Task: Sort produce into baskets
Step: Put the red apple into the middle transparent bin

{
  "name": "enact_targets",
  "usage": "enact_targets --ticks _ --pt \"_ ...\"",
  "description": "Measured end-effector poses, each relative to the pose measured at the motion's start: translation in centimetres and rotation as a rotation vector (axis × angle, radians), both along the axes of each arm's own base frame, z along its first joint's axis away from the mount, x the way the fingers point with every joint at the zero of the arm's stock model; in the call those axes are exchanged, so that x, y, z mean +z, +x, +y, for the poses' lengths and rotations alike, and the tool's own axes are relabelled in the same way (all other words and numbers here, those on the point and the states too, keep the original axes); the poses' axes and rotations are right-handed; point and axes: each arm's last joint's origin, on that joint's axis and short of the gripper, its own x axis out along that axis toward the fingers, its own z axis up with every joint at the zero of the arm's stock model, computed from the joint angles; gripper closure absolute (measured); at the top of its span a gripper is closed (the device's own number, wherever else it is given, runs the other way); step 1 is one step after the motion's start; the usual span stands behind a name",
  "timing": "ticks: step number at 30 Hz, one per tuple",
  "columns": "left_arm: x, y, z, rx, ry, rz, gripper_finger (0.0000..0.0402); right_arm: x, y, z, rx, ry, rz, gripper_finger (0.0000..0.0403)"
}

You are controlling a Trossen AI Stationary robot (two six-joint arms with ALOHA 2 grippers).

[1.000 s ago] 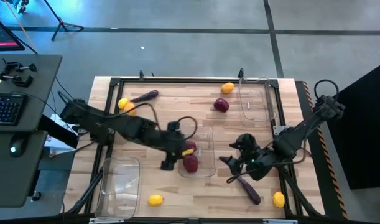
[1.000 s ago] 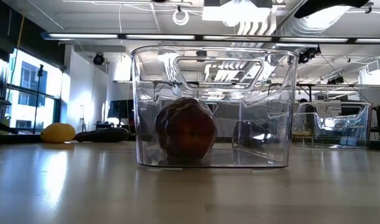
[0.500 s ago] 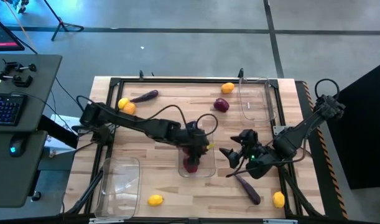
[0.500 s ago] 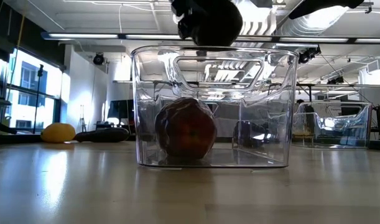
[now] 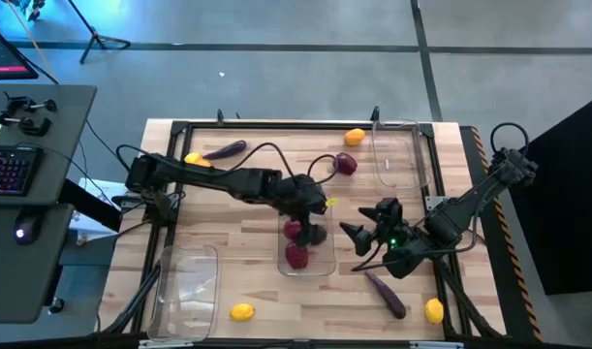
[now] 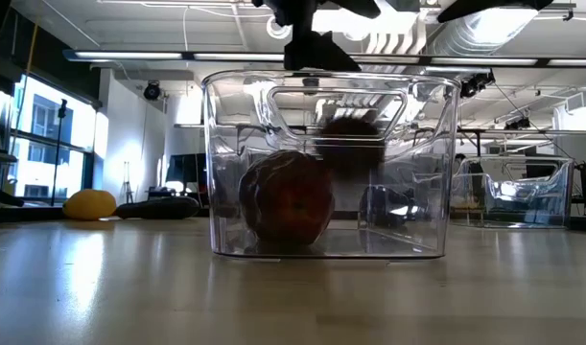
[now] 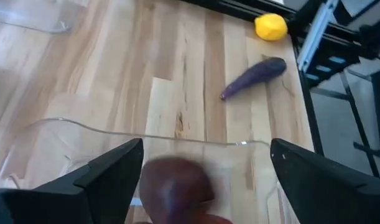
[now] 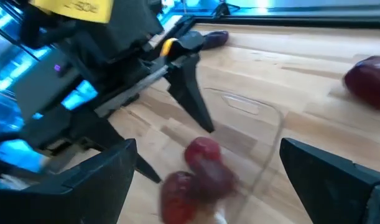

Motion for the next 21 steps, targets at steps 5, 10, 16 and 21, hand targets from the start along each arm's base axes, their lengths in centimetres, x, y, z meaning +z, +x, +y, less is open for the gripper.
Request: enact_targets --ticks 5,10,16,21 --pt "2.1 -1.5 0.4 -0.037 0.03 -0.027 0.0056 1.0 1.2 0.3 -0.015 0.106 -0.144 0.0018" --pt "6.0 -4.3 0.8 -0.05 0.065 -0.118 0.0055 1.7 2.0 0.1 0.01 0.08 -0.184 0.0018" --pt "10.5 -8.9 1.1 0.078 0.109 -0.206 0.0055 1.8 3.3 -2.0 -0.025 0.028 -0.161 0.0018" --pt "11.5 -12.5 1.2 0.274 0.191 -0.254 0.0055 1.4 5.4 -7.2 -0.006 0.101 -0.055 0.0018"
